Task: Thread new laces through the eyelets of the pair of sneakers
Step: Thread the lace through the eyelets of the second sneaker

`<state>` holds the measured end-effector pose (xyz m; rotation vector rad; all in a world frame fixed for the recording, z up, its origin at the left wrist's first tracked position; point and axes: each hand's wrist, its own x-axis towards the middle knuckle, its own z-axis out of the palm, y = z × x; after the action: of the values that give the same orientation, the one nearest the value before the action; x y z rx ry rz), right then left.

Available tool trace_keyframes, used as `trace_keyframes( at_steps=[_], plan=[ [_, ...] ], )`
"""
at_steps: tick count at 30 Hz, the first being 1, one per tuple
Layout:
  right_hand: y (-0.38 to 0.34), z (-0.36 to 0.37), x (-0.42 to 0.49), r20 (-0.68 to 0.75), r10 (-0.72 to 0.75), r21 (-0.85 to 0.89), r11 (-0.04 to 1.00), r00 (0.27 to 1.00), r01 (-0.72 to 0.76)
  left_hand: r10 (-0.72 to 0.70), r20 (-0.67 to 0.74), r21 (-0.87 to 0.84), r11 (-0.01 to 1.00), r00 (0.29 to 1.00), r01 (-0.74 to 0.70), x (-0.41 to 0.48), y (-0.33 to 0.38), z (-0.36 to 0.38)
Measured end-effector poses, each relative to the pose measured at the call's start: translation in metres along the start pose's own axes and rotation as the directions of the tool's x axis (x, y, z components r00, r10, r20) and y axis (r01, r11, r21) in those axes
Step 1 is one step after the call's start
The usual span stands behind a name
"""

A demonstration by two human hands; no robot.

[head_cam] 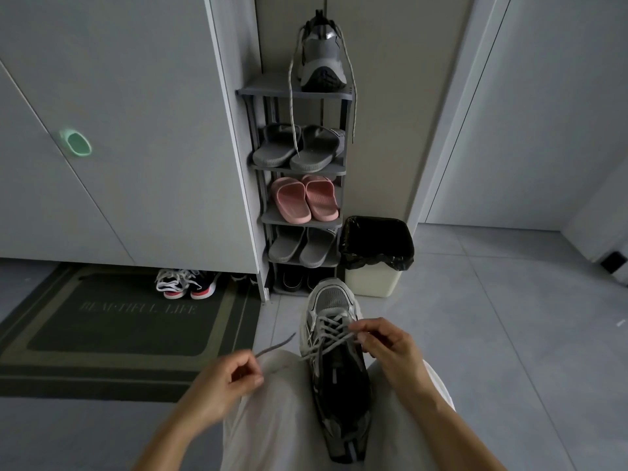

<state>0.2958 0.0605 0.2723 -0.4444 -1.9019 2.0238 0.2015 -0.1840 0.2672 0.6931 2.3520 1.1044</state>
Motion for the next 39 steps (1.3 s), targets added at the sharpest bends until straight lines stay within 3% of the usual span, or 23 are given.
trace_keyframes(
  at_steps=[3,6,9,13,16,19,21,27,30,32,35,36,37,39],
  plan=[
    [0.002,0.007,-0.002,0.022,0.012,0.037,0.999,1.0,-0.013,0.035,0.021,0.12,0.992,0.999,-0.038,0.006,0.013,0.005],
    [0.003,0.008,-0.003,0.052,-0.01,0.0,1.0,0.999,0.01,0.154,0.033,0.095,0.983,0.988,-0.156,0.018,0.038,0.025],
    [0.002,0.005,-0.006,0.103,-0.026,-0.09,0.995,0.994,0.036,0.141,-0.035,0.115,0.984,0.989,-0.136,0.026,0.052,0.047],
    [0.001,0.004,-0.011,0.168,-0.049,-0.345,0.933,0.985,0.105,0.158,-0.113,-0.158,0.972,0.981,-0.175,0.022,0.045,0.053],
    [0.006,0.008,-0.013,0.13,-0.1,-0.467,0.872,0.987,0.149,0.133,-0.13,-0.238,0.958,0.983,-0.162,0.014,0.034,0.041],
    [0.006,0.007,-0.012,0.034,-0.088,-0.424,0.901,0.996,0.094,0.126,-0.133,-0.229,0.961,0.983,-0.154,0.004,0.025,0.028],
    [0.005,0.005,-0.011,0.044,-0.073,-0.429,0.899,0.996,0.084,0.105,-0.101,-0.179,0.976,0.989,-0.122,-0.001,0.019,0.023],
    [0.002,0.002,-0.009,0.105,-0.011,-0.374,0.926,0.994,0.05,-0.049,0.014,-0.139,0.989,0.999,0.05,0.012,0.034,0.028],
    [0.002,0.002,-0.006,0.044,0.039,-0.24,0.97,0.998,-0.028,-0.171,-0.02,-0.145,0.975,0.985,0.167,0.03,0.055,0.046],
    [0.001,0.002,-0.004,0.019,0.082,-0.111,0.991,0.996,-0.08,-0.289,-0.081,-0.357,0.902,0.954,0.243,0.039,0.068,0.06],
    [-0.004,0.001,-0.003,0.027,0.124,-0.016,0.992,0.992,-0.123,-0.41,-0.056,-0.738,0.631,0.911,0.238,0.047,0.084,0.066],
    [-0.005,0.002,-0.003,0.019,0.12,-0.013,0.993,0.993,-0.12,-0.381,-0.081,-0.764,0.617,0.921,0.188,0.048,0.088,0.064],
    [-0.006,0.003,-0.003,0.009,0.109,-0.03,0.994,0.994,-0.109,-0.303,-0.128,-0.733,0.67,0.944,0.115,0.048,0.094,0.061],
    [-0.013,0.007,0.0,-0.021,0.105,-0.109,0.988,0.994,-0.107,-0.064,-0.192,-0.523,0.851,0.979,-0.047,0.047,0.108,0.054]
  ],
)
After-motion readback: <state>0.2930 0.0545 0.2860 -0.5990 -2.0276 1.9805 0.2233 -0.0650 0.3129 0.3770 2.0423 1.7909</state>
